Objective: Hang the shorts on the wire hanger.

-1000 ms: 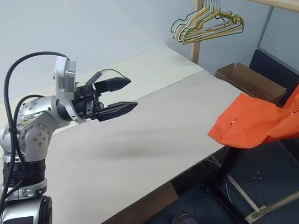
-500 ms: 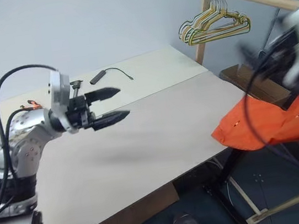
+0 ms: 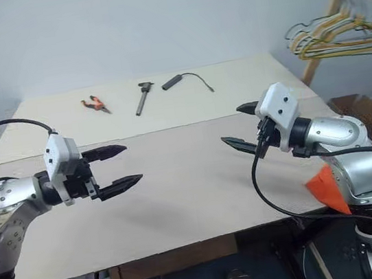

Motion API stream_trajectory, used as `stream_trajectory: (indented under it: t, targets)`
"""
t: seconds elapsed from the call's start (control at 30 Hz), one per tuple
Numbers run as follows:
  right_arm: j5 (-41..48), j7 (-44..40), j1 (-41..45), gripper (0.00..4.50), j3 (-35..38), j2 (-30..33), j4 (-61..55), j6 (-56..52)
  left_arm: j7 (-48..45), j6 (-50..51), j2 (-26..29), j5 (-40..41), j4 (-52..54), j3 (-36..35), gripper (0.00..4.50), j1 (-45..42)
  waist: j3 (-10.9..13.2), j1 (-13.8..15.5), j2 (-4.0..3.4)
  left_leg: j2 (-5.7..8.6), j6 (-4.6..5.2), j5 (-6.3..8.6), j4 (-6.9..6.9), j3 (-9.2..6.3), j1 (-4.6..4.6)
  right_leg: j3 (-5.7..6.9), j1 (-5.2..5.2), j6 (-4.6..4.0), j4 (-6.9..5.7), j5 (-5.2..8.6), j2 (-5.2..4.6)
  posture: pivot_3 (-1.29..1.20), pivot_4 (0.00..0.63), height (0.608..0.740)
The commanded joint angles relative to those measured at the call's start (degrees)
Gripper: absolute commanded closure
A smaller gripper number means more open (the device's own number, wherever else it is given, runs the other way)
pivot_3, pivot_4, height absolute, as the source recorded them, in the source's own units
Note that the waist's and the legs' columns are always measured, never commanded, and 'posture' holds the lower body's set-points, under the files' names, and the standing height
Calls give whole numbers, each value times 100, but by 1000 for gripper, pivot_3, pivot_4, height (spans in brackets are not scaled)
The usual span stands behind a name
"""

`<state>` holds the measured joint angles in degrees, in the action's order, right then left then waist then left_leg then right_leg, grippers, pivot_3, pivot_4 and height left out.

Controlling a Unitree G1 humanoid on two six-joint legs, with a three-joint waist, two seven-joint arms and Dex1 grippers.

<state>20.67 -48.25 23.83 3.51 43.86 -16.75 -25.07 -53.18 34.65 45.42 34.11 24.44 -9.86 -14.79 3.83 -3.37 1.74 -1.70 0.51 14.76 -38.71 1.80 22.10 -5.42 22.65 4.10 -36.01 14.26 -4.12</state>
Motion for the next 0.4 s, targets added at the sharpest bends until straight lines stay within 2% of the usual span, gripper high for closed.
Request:
stream_trajectory:
  t: [0.03, 0.17, 0.4]
  targets:
    - [-94, -16, -81, 17, 53, 26, -142, 231, 140, 30, 48, 113, 253, -182, 0, -4, 0, 169, 0, -1, 0, 0, 0, 13, 5, 7, 6, -6, -1, 1, 1, 58, 51, 740]
    - [-127, 15, -141, 17, 73, 60, -220, 205, 147, 30, 39, 100, 176, -134, 0, -68, 0, 345, 1, -10, -1, -1, -5, 27, 22, 9, 28, -22, -8, -2, 12, 52, 50, 740]
    - [-148, 44, -305, 17, 137, 103, -401, 132, 120, -69, 18, -29, 61, 13, 0, -147, 0, 346, 1, -28, -4, -3, -9, 28, 20, 6, 29, -38, -9, -11, 39, 30, 48, 740]
